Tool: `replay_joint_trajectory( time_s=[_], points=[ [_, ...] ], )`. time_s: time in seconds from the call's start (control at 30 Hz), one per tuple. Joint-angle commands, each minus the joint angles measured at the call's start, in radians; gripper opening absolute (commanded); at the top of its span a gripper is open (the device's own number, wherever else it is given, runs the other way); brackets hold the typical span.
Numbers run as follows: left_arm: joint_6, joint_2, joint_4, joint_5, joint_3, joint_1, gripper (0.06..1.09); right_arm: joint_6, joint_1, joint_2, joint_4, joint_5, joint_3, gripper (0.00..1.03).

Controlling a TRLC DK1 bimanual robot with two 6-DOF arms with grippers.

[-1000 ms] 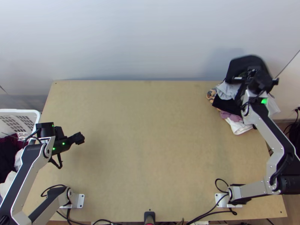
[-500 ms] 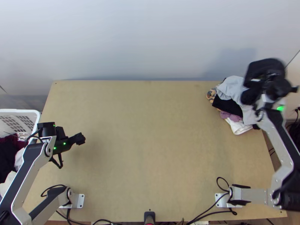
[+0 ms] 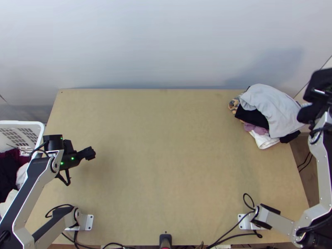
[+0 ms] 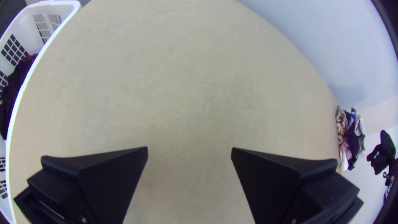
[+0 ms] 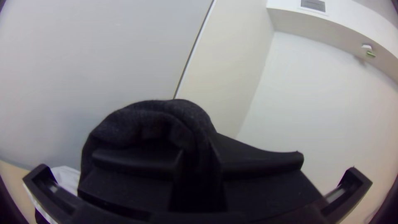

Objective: Fold the t-shirt

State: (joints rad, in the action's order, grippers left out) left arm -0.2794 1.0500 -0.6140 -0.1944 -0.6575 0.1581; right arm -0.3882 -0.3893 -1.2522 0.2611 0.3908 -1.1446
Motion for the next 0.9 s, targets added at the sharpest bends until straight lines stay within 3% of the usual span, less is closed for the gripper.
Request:
replay_joint_trajectory(
  time_s=[0.0,0.23,0.57,0.87],
  points=[
    [0.005,0.001,-0.001,0.001,-0.001,0.003,1.03,0.018,-0.043,0.016,0.049,-0.018,0.135,0.03],
    [0.009,-0.002,-0.006,0.001,-0.007,0.023,1.03,0.080,0.109,-0.187,0.090,0.046,0.126,0.03],
    [0.086,-0.022,-0.035,-0.014,0.007,0.135,1.03,0.107,0.391,-0.386,0.093,0.171,-0.138,0.03],
    [0.098,-0.028,-0.039,-0.017,0.019,0.153,1.03,0.155,0.420,-0.426,0.093,0.183,-0.107,0.03]
  ],
)
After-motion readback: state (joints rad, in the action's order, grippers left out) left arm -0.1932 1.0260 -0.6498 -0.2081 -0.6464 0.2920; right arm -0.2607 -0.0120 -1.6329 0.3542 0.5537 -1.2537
